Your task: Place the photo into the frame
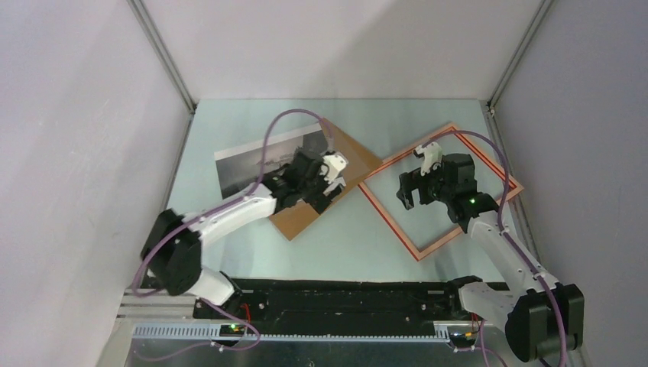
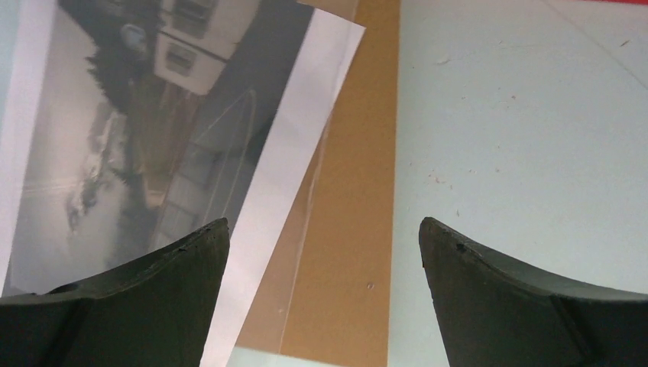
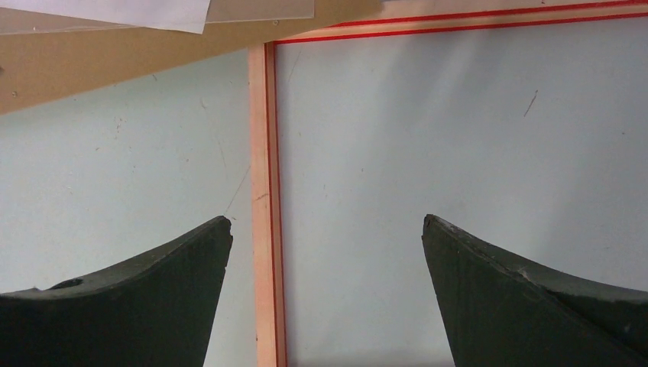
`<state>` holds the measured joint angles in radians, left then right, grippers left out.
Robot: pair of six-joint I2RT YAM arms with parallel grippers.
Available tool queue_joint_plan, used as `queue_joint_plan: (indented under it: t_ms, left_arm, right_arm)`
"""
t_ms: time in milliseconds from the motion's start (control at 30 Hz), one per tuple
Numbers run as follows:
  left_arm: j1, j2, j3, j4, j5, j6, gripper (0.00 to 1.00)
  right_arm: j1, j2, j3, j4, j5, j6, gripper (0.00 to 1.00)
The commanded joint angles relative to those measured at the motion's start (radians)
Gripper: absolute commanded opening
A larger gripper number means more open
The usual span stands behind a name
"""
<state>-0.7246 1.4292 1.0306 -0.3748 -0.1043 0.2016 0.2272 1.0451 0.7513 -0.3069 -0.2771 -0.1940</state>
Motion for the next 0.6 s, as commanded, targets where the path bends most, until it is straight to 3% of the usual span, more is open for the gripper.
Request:
queue_joint_plan:
  t_ms: [0, 200, 567]
  left_arm:
    - [-0.060, 0.161, 0.093, 0.012, -0.091, -0.013, 0.98]
    - [-0.125, 0.333, 0.190, 0.013, -0.126, -0.046, 0.98]
    - [-0.150, 0.494, 0.272, 0.035, -0.260, -0.048, 0.98]
  right_arm:
    - [0.004, 0.012, -0.008, 0.040, -0.007, -0.005, 1.00]
    - [-0.013, 0.025, -0.012, 0.040, -0.020, 0.000, 1.00]
    - [-0.042, 0.065, -0.012, 0.033, -0.055, 0.031, 1.00]
